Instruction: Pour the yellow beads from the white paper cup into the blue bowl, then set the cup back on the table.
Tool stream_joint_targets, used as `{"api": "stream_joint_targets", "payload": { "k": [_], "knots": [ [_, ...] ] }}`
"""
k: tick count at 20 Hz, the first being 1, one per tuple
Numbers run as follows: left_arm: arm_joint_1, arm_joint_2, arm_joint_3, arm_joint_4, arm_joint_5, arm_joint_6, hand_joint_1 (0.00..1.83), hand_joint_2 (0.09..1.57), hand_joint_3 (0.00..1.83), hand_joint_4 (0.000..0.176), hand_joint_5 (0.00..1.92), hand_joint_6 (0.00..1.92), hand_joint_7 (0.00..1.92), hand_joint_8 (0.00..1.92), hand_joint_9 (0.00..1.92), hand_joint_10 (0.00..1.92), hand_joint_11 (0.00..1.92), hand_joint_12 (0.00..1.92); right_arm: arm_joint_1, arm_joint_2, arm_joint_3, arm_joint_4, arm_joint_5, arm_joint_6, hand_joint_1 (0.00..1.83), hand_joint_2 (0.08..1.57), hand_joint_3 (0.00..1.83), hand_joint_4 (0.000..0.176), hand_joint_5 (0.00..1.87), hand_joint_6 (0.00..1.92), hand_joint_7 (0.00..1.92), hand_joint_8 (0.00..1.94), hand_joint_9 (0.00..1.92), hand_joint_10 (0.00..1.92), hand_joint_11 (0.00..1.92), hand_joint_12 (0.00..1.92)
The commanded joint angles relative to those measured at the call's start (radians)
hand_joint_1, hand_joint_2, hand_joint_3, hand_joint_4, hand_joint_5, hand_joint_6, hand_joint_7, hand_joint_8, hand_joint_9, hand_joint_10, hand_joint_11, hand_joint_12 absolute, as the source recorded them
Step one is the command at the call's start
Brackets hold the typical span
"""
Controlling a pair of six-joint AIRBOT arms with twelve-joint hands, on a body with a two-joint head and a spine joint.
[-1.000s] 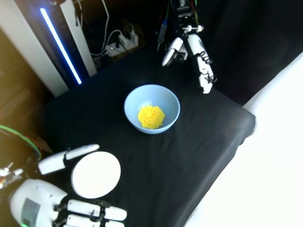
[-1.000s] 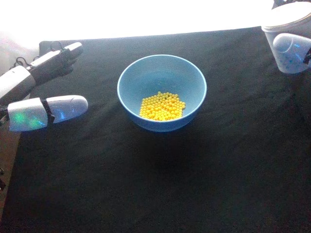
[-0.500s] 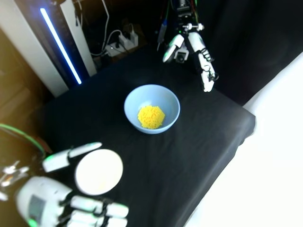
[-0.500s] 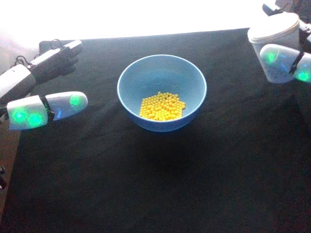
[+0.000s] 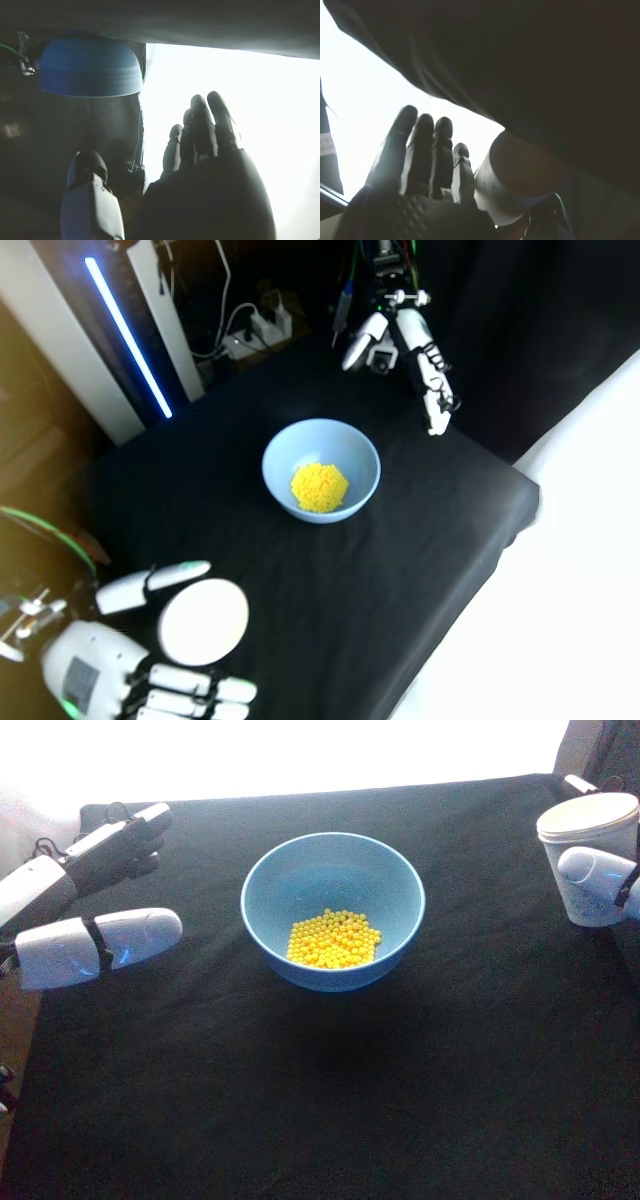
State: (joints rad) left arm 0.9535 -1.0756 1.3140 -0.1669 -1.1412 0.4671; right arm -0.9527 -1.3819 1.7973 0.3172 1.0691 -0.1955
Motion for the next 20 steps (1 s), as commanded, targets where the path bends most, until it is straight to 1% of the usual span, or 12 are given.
{"api": "stream_joint_targets", "payload": {
  "k": [1,2,3,4,6,8,9,11,15,16,17,20],
  "knots": [
    [-0.005,0.002,0.004,-0.017,-0.123,-0.011,0.24,0.97,0.0,0.098,0.05,0.0,0.19,0.01,0.34,0.0,0.01,0.57,-0.004,0.007,0.001,0.027,0.12,0.006,0.0,1.01,0.0,0.176,0.09,0.0,0.26,0.0,0.25,0.0,0.0,0.71],
    [-0.005,0.002,0.004,-0.017,-0.124,-0.012,0.25,0.98,0.0,0.091,0.05,0.0,0.19,0.01,0.33,0.0,0.0,0.57,-0.011,0.009,-0.004,0.029,0.12,0.006,0.0,1.04,0.01,0.176,0.1,0.0,0.26,0.0,0.24,0.0,0.0,0.66],
    [-0.005,0.002,0.004,-0.017,-0.124,-0.013,0.25,0.98,0.0,0.091,0.06,0.0,0.2,0.01,0.32,0.0,0.0,0.54,-0.017,0.01,-0.009,0.03,0.12,0.006,0.0,1.03,0.0,0.176,0.11,0.0,0.24,0.0,0.22,0.0,0.0,0.57],
    [-0.005,0.002,0.005,-0.017,-0.124,-0.014,0.25,0.98,0.0,0.091,0.06,0.0,0.2,0.01,0.32,0.0,0.0,0.54,-0.019,0.01,-0.009,0.03,0.12,0.006,0.0,1.03,0.0,0.176,0.11,0.0,0.24,0.0,0.22,0.0,0.0,0.57],
    [-0.005,-0.001,0.006,-0.017,-0.123,-0.016,0.26,0.98,0.0,0.103,0.07,0.0,0.22,0.01,0.33,0.0,0.0,0.54,-0.019,0.006,-0.006,0.03,0.119,0.006,0.0,1.02,0.0,0.176,0.12,0.0,0.26,0.01,0.22,0.0,0.0,0.57],
    [-0.005,-0.004,0.008,-0.016,-0.122,-0.017,0.23,1.0,0.0,0.122,0.07,0.0,0.22,0.0,0.3,0.0,0.0,0.51,-0.019,0.006,0.006,0.03,0.119,0.006,0.0,1.05,0.0,0.176,0.09,0.0,0.25,0.0,0.23,0.0,0.0,0.66],
    [-0.005,-0.004,0.009,-0.016,-0.123,-0.017,0.21,1.0,0.0,0.115,0.06,0.0,0.21,0.0,0.3,0.0,0.0,0.52,-0.019,0.005,0.013,0.029,0.119,0.006,0.0,1.04,0.0,0.176,0.07,0.0,0.24,0.0,0.22,0.0,0.0,0.66],
    [-0.006,-0.004,0.009,-0.016,-0.125,-0.018,0.21,1.0,0.0,0.126,0.07,0.0,0.22,0.0,0.3,0.0,0.0,0.52,-0.018,-0.008,0.02,0.025,0.12,0.007,0.0,0.98,0.0,0.176,0.04,0.0,0.23,0.0,0.2,0.0,0.0,0.64],
    [-0.008,-0.005,0.01,-0.016,-0.126,-0.018,0.23,1.0,0.0,0.119,0.07,0.0,0.21,0.0,0.29,0.0,0.0,0.48,-0.018,-0.024,0.027,0.022,0.12,0.007,0.0,0.96,0.0,0.176,0.05,0.0,0.25,0.0,0.22,0.0,0.0,0.74],
    [-0.008,-0.005,0.01,-0.017,-0.126,-0.018,0.22,0.99,0.0,0.121,0.08,0.0,0.21,0.0,0.29,0.0,0.0,0.51,-0.017,-0.028,0.03,0.022,0.121,0.007,0.0,0.95,0.0,0.176,0.06,0.0,0.25,0.0,0.21,0.0,0.0,0.7],
    [-0.008,-0.005,0.01,-0.017,-0.127,-0.019,0.23,0.98,0.0,0.133,0.08,0.0,0.21,0.0,0.29,0.0,0.0,0.49,-0.015,-0.032,0.031,0.021,0.121,0.008,0.0,0.92,0.0,0.176,0.05,0.0,0.26,0.0,0.22,0.0,0.0,0.71],
    [-0.008,-0.006,0.01,-0.017,-0.128,-0.021,0.21,1.0,0.01,0.119,0.06,0.0,0.19,0.0,0.31,0.0,0.0,0.53,-0.015,-0.041,0.03,0.019,0.121,0.008,0.0,0.93,0.0,0.176,0.07,0.0,0.25,0.0,0.19,0.0,0.0,0.64]
  ]
}}
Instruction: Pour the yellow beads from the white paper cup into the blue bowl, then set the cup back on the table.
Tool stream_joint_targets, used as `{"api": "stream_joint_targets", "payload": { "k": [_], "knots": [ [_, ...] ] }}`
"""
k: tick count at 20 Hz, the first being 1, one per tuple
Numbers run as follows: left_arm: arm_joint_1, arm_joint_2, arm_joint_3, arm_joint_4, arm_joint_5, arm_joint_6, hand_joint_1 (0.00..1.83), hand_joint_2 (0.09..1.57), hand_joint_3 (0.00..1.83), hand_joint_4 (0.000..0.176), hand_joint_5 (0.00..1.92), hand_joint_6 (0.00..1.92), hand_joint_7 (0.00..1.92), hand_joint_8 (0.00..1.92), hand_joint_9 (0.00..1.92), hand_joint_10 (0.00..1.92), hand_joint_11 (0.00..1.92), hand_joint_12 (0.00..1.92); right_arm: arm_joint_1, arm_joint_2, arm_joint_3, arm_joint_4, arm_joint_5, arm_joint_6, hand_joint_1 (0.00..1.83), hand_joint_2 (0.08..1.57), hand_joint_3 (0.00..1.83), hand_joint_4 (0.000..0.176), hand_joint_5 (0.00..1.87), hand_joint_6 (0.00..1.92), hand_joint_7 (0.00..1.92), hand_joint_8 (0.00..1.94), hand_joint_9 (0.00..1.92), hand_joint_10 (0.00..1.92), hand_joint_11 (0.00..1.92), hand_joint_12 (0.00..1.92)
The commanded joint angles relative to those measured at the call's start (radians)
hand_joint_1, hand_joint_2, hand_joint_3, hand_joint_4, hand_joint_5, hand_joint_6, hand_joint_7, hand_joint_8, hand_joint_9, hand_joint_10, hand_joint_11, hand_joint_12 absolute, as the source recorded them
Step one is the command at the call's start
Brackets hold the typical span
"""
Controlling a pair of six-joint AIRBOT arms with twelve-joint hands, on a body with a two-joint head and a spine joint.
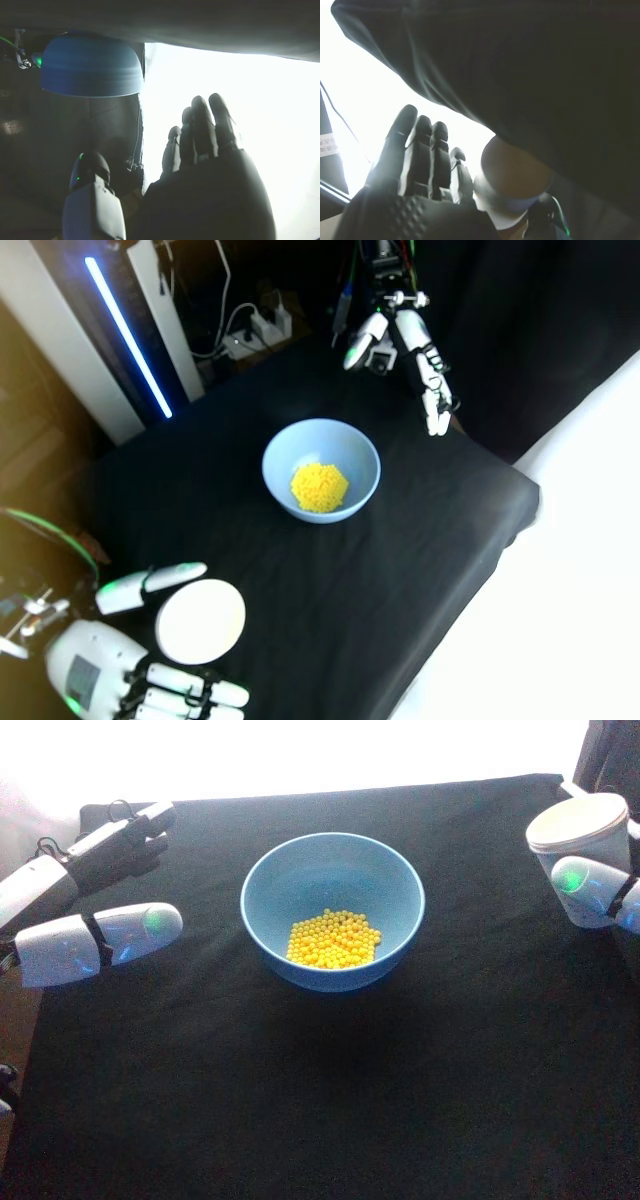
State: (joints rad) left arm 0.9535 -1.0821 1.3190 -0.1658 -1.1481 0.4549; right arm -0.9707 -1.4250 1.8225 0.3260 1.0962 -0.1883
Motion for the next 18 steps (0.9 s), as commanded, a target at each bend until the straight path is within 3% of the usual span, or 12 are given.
{"api": "stream_joint_targets", "payload": {
  "k": [1,6,8,9,10,15,18],
  "knots": [
    [-0.008,0.001,0.005,-0.018,-0.124,-0.012,0.2,1.0,0.01,0.117,0.06,0.0,0.19,0.0,0.31,0.0,0.0,0.53,0.003,0.003,0.002,0.007,0.094,0.0,0.0,0.92,0.0,0.176,0.07,0.0,0.24,0.0,0.18,0.0,0.0,0.64],
    [-0.006,0.001,0.003,-0.021,-0.126,-0.013,0.23,0.98,0.0,0.115,0.06,0.0,0.19,0.0,0.3,0.0,0.0,0.51,0.003,0.014,-0.057,-0.021,0.087,0.007,0.0,0.97,0.0,0.176,0.09,0.01,0.25,0.0,0.2,0.0,0.0,0.58],
    [-0.005,0.001,0.002,-0.023,-0.127,-0.013,0.24,0.99,0.0,0.098,0.07,0.0,0.18,0.0,0.3,0.0,0.0,0.5,0.003,0.019,-0.064,-0.033,0.07,0.012,0.0,0.95,0.0,0.176,0.08,0.0,0.23,0.0,0.16,0.0,0.0,0.54],
    [-0.005,0.001,0.002,-0.023,-0.127,-0.014,0.24,0.99,0.0,0.098,0.07,0.0,0.18,0.0,0.3,0.0,0.0,0.5,0.003,0.02,-0.067,-0.038,0.067,0.012,0.0,0.95,0.0,0.176,0.08,0.0,0.23,0.0,0.16,0.0,0.0,0.54],
    [-0.005,0.001,0.002,-0.023,-0.127,-0.014,0.27,0.98,0.0,0.112,0.08,0.01,0.15,0.0,0.3,0.0,0.0,0.47,0.002,0.022,-0.071,-0.048,0.063,0.016,0.0,0.95,0.0,0.176,0.08,0.0,0.21,0.0,0.14,0.0,0.0,0.44],
    [-0.004,0.001,0.002,-0.023,-0.127,-0.017,0.26,0.98,0.0,0.113,0.08,0.0,0.16,0.01,0.3,0.0,0.02,0.48,-0.005,0.044,-0.091,-0.07,0.049,0.025,0.0,0.9,0.0,0.176,0.04,0.0,0.18,0.0,0.15,0.0,0.0,0.55],
    [-0.003,0.001,0.002,-0.023,-0.125,-0.017,0.25,0.96,0.0,0.117,0.08,0.0,0.17,0.01,0.31,0.01,0.02,0.48,-0.012,0.064,-0.105,-0.079,0.041,0.025,0.0,0.88,0.0,0.176,0.0,0.0,0.14,0.01,0.12,0.0,0.0,0.52]
  ]
}}
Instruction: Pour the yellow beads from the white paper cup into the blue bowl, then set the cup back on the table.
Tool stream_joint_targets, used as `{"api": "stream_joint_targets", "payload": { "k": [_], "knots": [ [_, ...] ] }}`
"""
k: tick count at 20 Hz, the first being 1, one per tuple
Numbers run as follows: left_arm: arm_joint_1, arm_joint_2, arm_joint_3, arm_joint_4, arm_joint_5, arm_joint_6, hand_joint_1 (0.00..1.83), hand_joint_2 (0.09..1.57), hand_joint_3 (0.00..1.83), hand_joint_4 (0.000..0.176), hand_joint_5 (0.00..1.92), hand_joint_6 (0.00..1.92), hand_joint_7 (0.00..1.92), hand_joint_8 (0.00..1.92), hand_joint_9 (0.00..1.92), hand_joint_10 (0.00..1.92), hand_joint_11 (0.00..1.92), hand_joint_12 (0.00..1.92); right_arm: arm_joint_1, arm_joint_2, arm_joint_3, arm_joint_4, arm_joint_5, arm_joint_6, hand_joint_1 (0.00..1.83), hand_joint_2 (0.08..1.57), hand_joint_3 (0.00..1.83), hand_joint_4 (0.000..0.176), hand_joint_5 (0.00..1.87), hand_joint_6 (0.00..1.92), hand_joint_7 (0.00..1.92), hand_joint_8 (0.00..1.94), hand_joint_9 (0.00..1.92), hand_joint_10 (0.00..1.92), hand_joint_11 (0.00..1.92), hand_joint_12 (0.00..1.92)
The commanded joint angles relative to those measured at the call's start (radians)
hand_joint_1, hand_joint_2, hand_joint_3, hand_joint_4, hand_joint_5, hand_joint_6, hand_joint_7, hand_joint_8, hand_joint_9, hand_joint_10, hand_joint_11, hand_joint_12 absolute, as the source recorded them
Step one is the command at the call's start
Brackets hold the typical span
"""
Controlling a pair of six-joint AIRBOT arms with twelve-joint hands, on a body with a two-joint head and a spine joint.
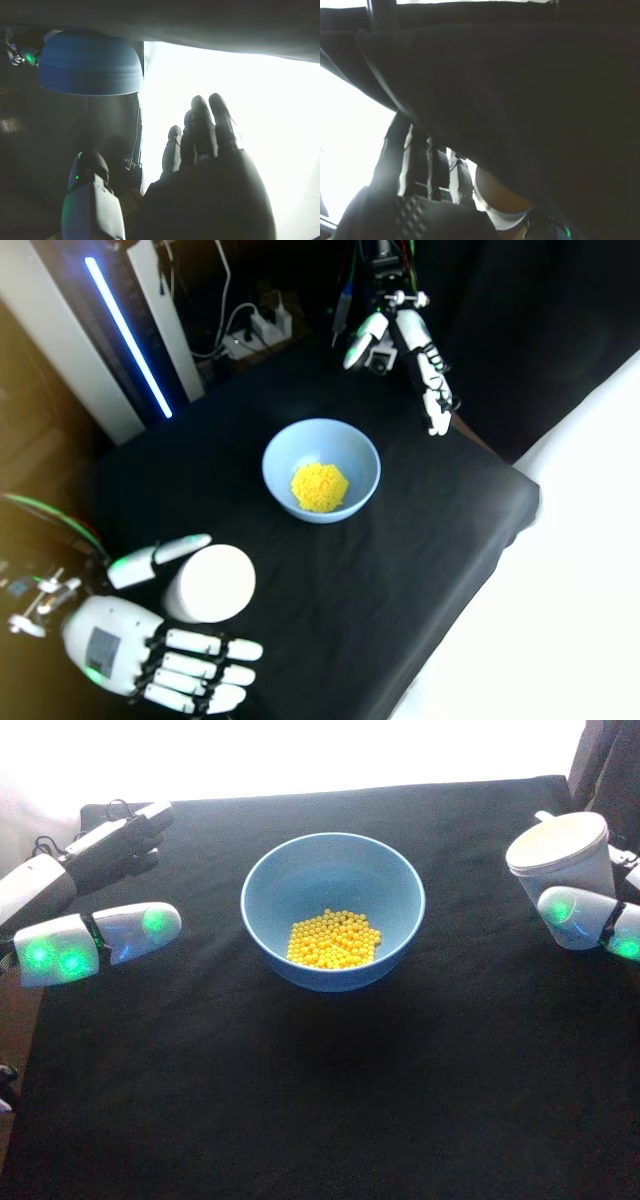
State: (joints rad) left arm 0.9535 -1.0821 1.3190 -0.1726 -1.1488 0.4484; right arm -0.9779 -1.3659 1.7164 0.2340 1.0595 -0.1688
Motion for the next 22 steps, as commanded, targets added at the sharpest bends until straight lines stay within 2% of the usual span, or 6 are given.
{"api": "stream_joint_targets", "payload": {
  "k": [1,2,4,8,11,22],
  "knots": [
    [-0.003,0.001,0.003,-0.016,-0.124,-0.011,0.25,0.96,0.0,0.114,0.08,0.0,0.15,0.0,0.31,0.0,0.02,0.48,-0.005,0.01,-0.001,0.012,0.077,0.006,0.07,0.86,0.0,0.176,0.0,0.0,0.09,0.0,0.07,0.0,0.0,0.41],
    [-0.003,0.001,0.003,-0.016,-0.124,-0.011,0.28,0.96,0.0,0.115,0.08,0.0,0.15,0.0,0.3,0.0,0.0,0.47,-0.006,0.017,-0.006,0.012,0.076,0.006,0.22,0.78,0.0,0.176,0.0,0.0,0.06,0.0,0.04,0.0,0.0,0.25],
    [-0.003,0.001,0.003,-0.016,-0.122,-0.011,0.24,0.97,0.0,0.11,0.08,0.0,0.12,0.0,0.29,0.0,0.0,0.5,-0.006,0.027,-0.013,0.012,0.076,0.006,0.45,0.66,0.0,0.176,0.0,0.0,0.0,0.0,0.02,0.0,0.0,0.24],
    [0.003,0.002,0.002,-0.016,-0.122,-0.013,0.27,0.98,0.0,0.122,0.08,0.0,0.15,0.0,0.29,0.0,0.0,0.53,-0.008,0.046,-0.027,0.012,0.076,0.006,0.54,0.63,0.0,0.176,0.0,0.0,0.01,0.0,0.0,0.0,0.0,0.09],
    [0.003,0.003,0.003,-0.016,-0.123,-0.015,0.3,0.97,0.0,0.131,0.08,0.0,0.15,0.0,0.28,0.0,0.0,0.49,-0.01,0.062,-0.04,0.012,0.077,0.005,0.52,0.59,0.0,0.176,0.0,0.0,0.0,0.0,0.0,0.0,0.0,0.13],
    [0.006,0.009,0.001,-0.022,-0.122,-0.017,0.33,0.96,0.0,0.13,0.08,0.0,0.15,0.0,0.25,0.0,0.0,0.45,-0.01,0.146,-0.093,0.012,0.078,-0.022,0.48,0.59,0.0,0.176,0.0,0.0,0.0,0.0,0.0,0.0,0.0,0.0]
  ]
}}
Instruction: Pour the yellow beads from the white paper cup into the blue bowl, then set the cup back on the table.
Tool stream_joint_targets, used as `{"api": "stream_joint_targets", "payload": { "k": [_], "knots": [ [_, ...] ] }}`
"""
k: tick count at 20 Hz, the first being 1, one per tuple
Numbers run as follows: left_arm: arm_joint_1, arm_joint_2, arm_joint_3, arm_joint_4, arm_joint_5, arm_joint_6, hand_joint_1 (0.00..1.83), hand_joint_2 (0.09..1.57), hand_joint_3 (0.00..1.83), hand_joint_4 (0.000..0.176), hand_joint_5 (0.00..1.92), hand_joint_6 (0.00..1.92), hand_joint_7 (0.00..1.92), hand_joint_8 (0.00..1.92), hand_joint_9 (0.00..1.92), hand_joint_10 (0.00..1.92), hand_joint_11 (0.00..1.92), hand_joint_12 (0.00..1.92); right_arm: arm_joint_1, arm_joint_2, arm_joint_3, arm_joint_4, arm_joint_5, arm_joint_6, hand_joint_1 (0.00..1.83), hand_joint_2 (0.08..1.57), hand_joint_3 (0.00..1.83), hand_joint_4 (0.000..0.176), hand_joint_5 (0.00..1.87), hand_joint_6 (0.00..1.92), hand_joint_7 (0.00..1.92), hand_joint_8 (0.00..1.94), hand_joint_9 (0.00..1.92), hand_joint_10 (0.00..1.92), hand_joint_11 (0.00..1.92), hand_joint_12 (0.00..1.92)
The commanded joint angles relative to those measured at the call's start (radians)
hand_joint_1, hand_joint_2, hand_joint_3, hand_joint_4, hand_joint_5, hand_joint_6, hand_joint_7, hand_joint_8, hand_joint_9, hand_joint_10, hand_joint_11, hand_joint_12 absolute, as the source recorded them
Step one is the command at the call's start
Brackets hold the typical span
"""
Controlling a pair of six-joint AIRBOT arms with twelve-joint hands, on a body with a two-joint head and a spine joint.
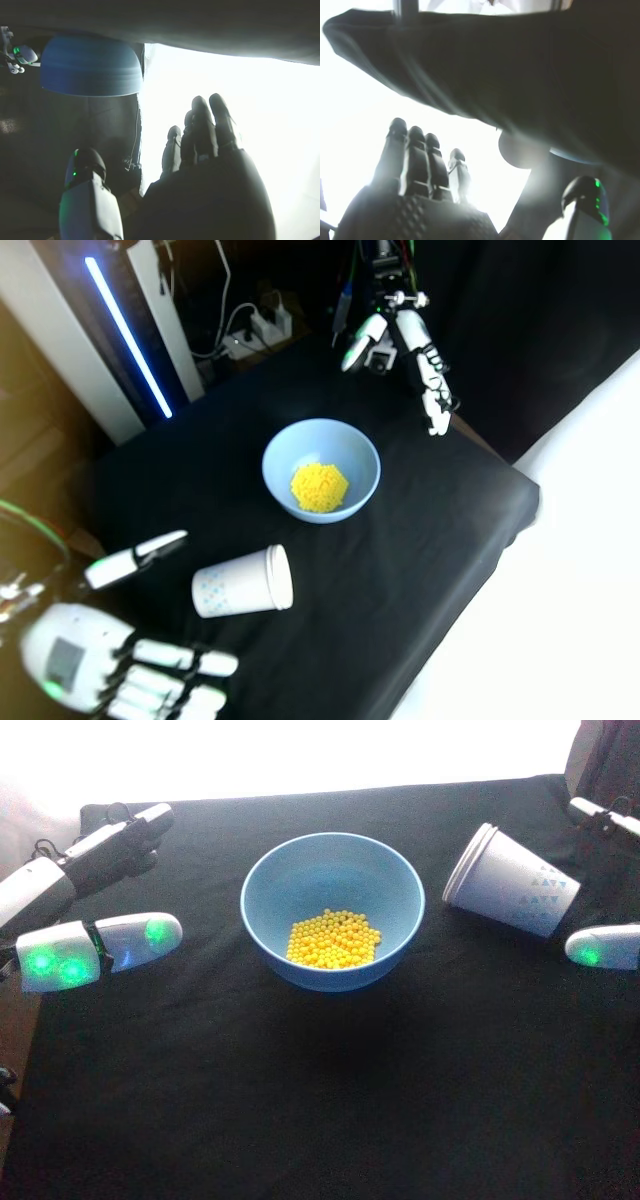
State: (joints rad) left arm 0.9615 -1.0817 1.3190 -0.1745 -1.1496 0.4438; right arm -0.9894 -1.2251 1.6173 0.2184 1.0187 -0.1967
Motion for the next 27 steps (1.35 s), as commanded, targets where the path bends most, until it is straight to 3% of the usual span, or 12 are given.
{"api": "stream_joint_targets", "payload": {
  "k": [1,4,10,11,12,14,17,20,21,23,25,27],
  "knots": [
    [0.001,0.011,-0.001,-0.025,-0.122,-0.012,0.32,0.97,0.0,0.119,0.08,0.0,0.18,0.01,0.27,0.01,0.0,0.47,0.002,0.02,-0.002,0.027,0.119,-0.002,0.48,0.58,0.0,0.176,0.0,0.0,0.01,0.0,0.0,0.0,0.0,0.0],
    [0.026,0.026,-0.009,-0.056,-0.135,-0.012,0.29,0.98,0.0,0.096,0.03,0.0,0.17,0.0,0.25,0.0,0.0,0.4,0.002,0.059,-0.022,0.027,0.12,-0.02,0.46,0.59,0.0,0.176,0.0,0.0,0.01,0.0,0.0,0.0,0.02,0.01],
    [0.116,0.11,-0.062,-0.174,-0.243,-0.001,0.21,0.94,0.0,0.088,0.02,0.0,0.23,0.0,0.29,0.0,0.0,0.48,0.02,0.149,-0.097,0.02,0.169,-0.033,0.47,0.55,0.0,0.176,0.0,0.0,0.03,0.01,0.0,0.0,0.04,0.02],
    [0.143,0.136,-0.087,-0.203,-0.29,0.016,0.19,0.94,0.0,0.095,0.02,0.0,0.23,0.0,0.28,0.0,0.01,0.49,0.025,0.17,-0.118,0.017,0.19,-0.033,0.45,0.56,0.0,0.176,0.0,0.0,0.02,0.0,0.01,0.0,0.04,0.02],
    [0.178,0.165,-0.119,-0.236,-0.348,0.036,0.2,0.89,0.0,0.138,0.0,0.0,0.22,0.0,0.29,0.0,0.0,0.52,0.029,0.201,-0.147,0.015,0.22,-0.034,0.43,0.55,0.0,0.176,0.0,0.0,0.02,0.0,0.02,0.01,0.07,0.03],
    [0.236,0.21,-0.172,-0.286,-0.456,0.056,0.2,0.97,0.01,0.151,0.0,0.0,0.2,0.0,0.26,0.0,0.0,0.43,0.031,0.256,-0.199,0.015,0.264,-0.05,0.47,0.57,0.0,0.176,0.0,0.0,0.02,0.0,0.0,0.0,0.06,0.03],
    [0.306,0.254,-0.232,-0.324,-0.583,0.076,0.2,0.99,0.01,0.128,0.0,0.0,0.19,0.0,0.25,0.0,0.0,0.46,0.032,0.292,-0.245,0.015,0.306,-0.093,0.53,0.61,0.01,0.176,0.0,0.0,0.04,0.01,0.0,0.0,0.03,0.03],
    [0.307,0.291,-0.273,-0.302,-0.583,0.124,0.23,0.99,0.0,0.162,0.02,0.0,0.17,0.0,0.25,0.01,0.0,0.45,0.031,0.297,-0.274,0.025,0.381,-0.093,0.45,0.66,0.0,0.176,0.0,0.0,0.09,0.01,0.04,0.0,0.03,0.27],
    [0.301,0.3,-0.279,-0.289,-0.583,0.118,0.24,0.94,0.0,0.175,0.07,0.01,0.18,0.0,0.26,0.01,0.0,0.48,0.031,0.3,-0.281,0.025,0.397,-0.094,0.4,0.72,0.0,0.176,0.0,0.0,0.06,0.0,0.05,0.0,0.0,0.54],
    [0.282,0.305,-0.281,-0.268,-0.583,0.119,0.25,0.94,0.0,0.172,0.08,0.01,0.19,0.0,0.26,0.0,0.0,0.46,0.031,0.3,-0.286,0.025,0.421,-0.094,0.41,0.73,0.01,0.176,0.0,0.0,0.03,0.0,0.02,0.0,0.0,0.55],
    [0.241,0.315,-0.278,-0.24,-0.583,0.121,0.27,0.96,0.0,0.13,0.05,0.0,0.2,0.0,0.27,0.0,0.0,0.54,0.03,0.313,-0.299,0.026,0.449,-0.094,0.39,0.78,0.0,0.176,0.0,0.0,0.1,0.0,0.08,0.01,0.0,0.67],
    [0.204,0.331,-0.28,-0.216,-0.583,0.13,0.23,0.97,0.0,0.129,0.05,0.0,0.21,0.0,0.28,0.0,0.0,0.56,0.024,0.325,-0.311,0.03,0.482,-0.094,0.4,0.76,0.0,0.176,0.0,0.0,0.11,0.0,0.09,0.0,0.0,0.65]
  ]
}}
